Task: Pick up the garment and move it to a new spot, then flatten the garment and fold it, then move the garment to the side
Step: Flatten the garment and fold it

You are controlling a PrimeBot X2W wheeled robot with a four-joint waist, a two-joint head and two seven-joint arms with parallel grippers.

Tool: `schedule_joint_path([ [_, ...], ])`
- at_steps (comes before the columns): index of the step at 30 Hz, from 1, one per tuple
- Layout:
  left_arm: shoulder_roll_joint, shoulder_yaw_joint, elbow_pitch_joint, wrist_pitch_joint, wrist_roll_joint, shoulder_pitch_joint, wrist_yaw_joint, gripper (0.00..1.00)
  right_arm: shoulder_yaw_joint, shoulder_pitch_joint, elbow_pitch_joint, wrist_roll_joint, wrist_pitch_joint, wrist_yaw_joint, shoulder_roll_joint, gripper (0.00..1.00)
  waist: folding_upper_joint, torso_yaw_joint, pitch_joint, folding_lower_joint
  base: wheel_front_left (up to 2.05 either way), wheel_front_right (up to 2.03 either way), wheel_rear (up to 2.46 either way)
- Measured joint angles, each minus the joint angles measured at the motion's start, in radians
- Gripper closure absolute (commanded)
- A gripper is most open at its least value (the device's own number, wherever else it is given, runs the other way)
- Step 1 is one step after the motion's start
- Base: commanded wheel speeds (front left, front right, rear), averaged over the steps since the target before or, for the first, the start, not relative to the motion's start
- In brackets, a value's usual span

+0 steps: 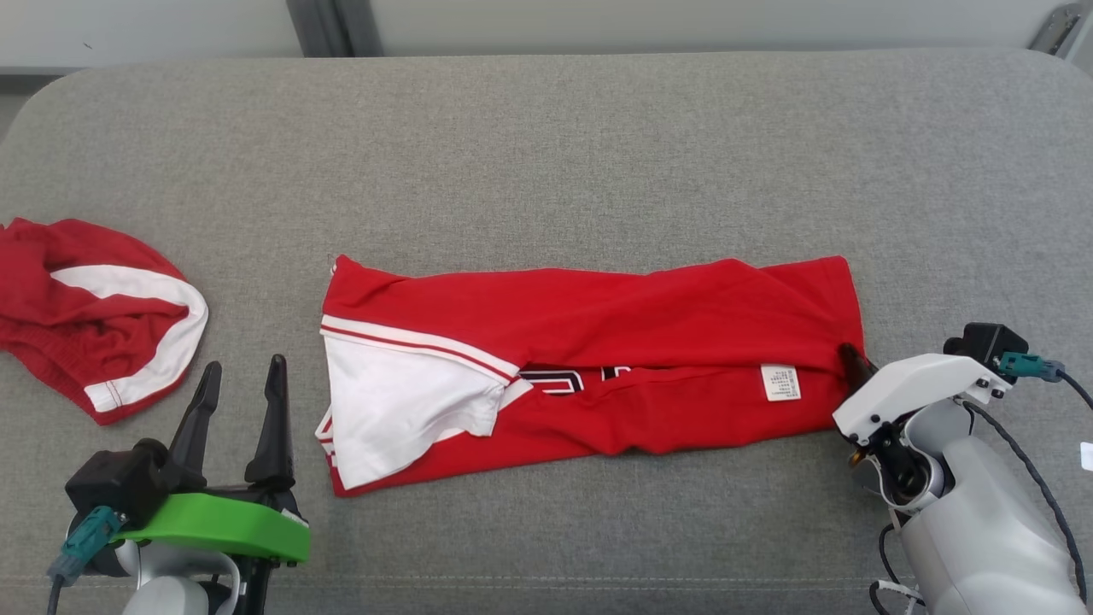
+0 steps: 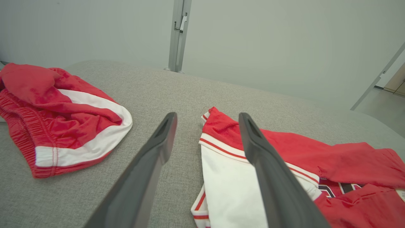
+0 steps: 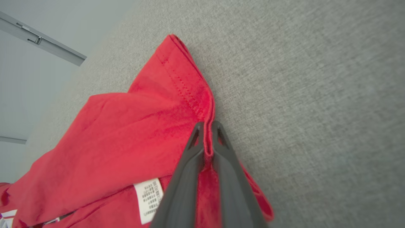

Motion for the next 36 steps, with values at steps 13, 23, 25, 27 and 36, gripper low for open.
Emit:
schedule_joint_path([
  [13, -0.004, 0.017, 0.004, 0.0, 0.0, -0.001, -0.001, 0.0, 0.05, -0.048, -0.001, -0.007, -0.063, 0.072, 0.005, 1.0, 0.0, -0.016, -0.01, 0.0, 0.0, 0.0, 0.0],
  [23, -0.007, -0.002, 0.003, 0.0, 0.0, -0.001, -0.001, 0.0, 0.037, -0.052, -0.001, -0.007, -0.118, 0.081, -0.017, 1.0, 0.0, -0.037, -0.022, 0.0, 0.0, 0.0, 0.0],
  [25, -0.007, -0.002, 0.002, 0.0, 0.0, -0.001, -0.001, 0.0, 0.027, -0.052, 0.0, -0.007, -0.126, 0.082, -0.036, 1.0, 0.0, -0.04, -0.023, 0.0, 0.0, 0.0, 0.0],
  [27, -0.007, -0.002, 0.0, 0.0, 0.0, -0.001, -0.001, 0.0, 0.018, -0.052, 0.001, -0.007, -0.134, 0.082, -0.054, 1.0, 0.0, -0.043, -0.025, 0.0, 0.0, 0.0, 0.0],
  [36, -0.006, -0.005, -0.005, 0.0, 0.0, -0.001, -0.001, 0.0, -0.016, -0.051, 0.005, -0.007, -0.17, 0.09, -0.12, 1.0, 0.0, -0.061, -0.031, 0.0, 0.0, 0.0, 0.0],
])
